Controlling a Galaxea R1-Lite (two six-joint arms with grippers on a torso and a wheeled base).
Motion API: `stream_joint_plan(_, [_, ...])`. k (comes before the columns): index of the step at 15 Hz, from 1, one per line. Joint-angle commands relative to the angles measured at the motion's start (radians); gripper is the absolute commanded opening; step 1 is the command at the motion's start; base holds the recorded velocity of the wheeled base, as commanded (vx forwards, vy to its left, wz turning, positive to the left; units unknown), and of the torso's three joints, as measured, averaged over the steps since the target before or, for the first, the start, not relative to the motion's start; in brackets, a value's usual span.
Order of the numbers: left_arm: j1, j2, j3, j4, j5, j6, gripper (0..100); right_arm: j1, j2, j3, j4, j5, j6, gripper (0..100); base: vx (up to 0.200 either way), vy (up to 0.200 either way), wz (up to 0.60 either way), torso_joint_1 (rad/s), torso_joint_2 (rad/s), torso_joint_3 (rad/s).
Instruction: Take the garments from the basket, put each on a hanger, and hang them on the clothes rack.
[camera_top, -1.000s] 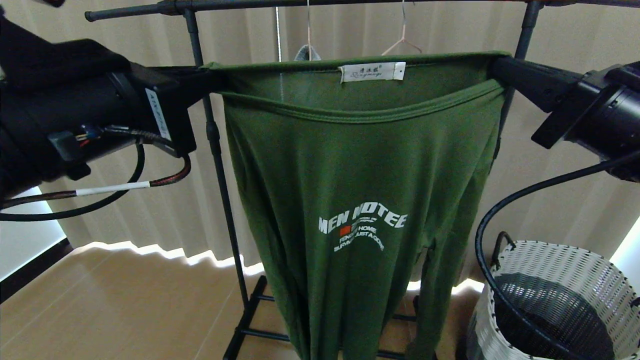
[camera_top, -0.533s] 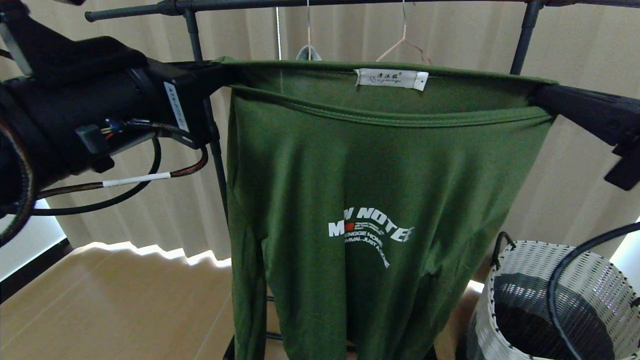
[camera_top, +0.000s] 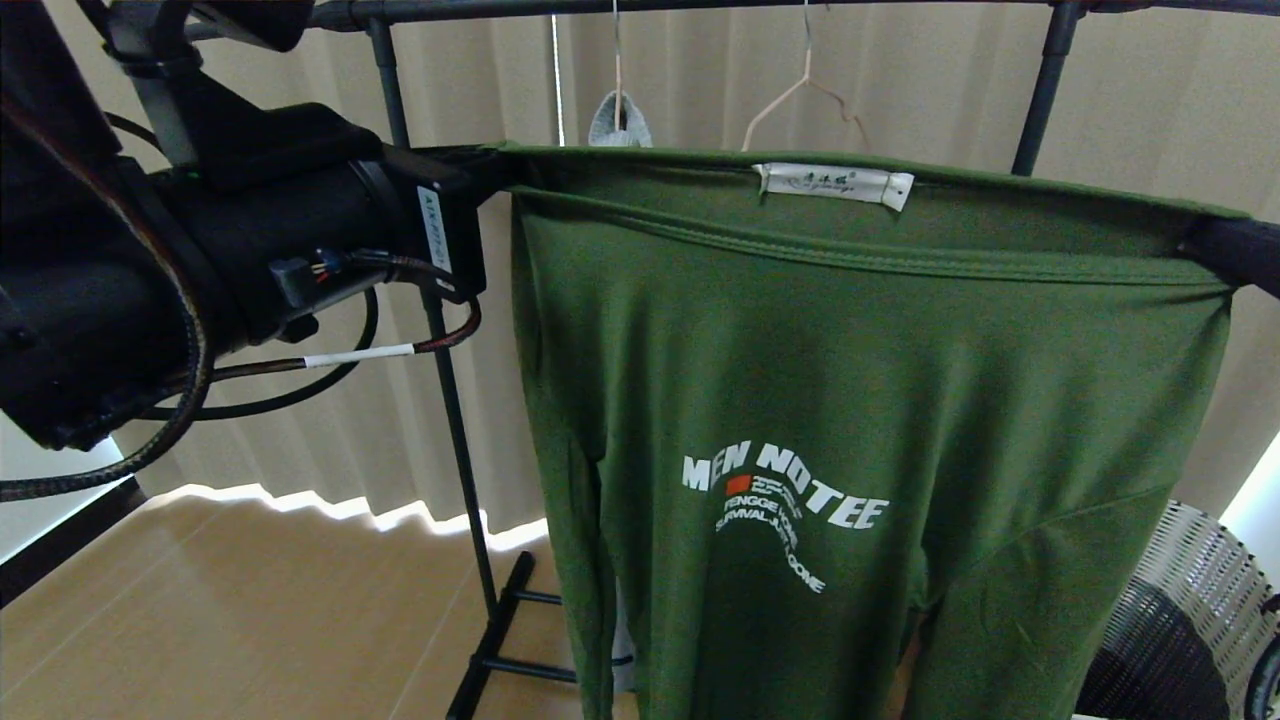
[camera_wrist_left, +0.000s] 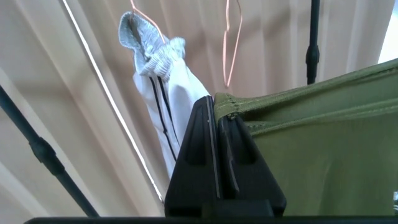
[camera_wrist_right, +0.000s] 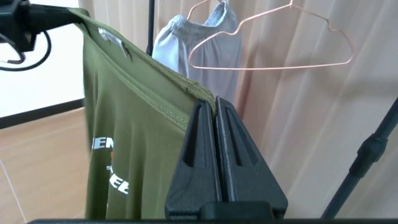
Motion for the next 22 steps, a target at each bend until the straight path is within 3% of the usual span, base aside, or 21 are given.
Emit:
stream_joint_plan(1, [0.0,0.002,0.008,-0.001,0.001,-0.002,0,0.001,-0.004,0.014,0.001,-0.001,0.0,0,0.0,0.0,0.0,0.0,0.0,0.0])
stream_joint_plan(7, [0.003,-0.091,0.116,0.003,-0.007,-0.006,0,-0.009,0.1,0.003,-0.034,-0.004,-0.016,0,0.0,0.0,0.0,0.0,0.0,0.0])
stream_joint_plan(10, [0.002,-0.146,0.178,0.003,-0.024,-0.007,0,-0.102,0.201,-0.032,-0.102,-0.002,-0.014,0,0.0,0.0,0.0,0.0,0.0,0.0])
stream_joint_plan(14, [0.0,-0.276,0.301,0.009,-0.182,-0.007,0,-0.11,0.381,-0.127,-0.26,0.03,-0.002,0,0.0,0.0,0.0,0.0,0.0,0.0])
stream_joint_plan(16, [-0.001,-0.304,0.333,0.009,-0.222,-0.002,0,-0.11,0.454,-0.184,-0.317,0.061,0.0,0,0.0,0.0,0.0,0.0,0.0,0.0])
stream_joint_plan(22, [-0.124,-0.31,0.373,0.007,-0.223,-0.001,0,-0.11,0.583,-0.279,-0.415,0.124,0.003,0,0.0,0.0,0.0,0.0,0.0,0.0])
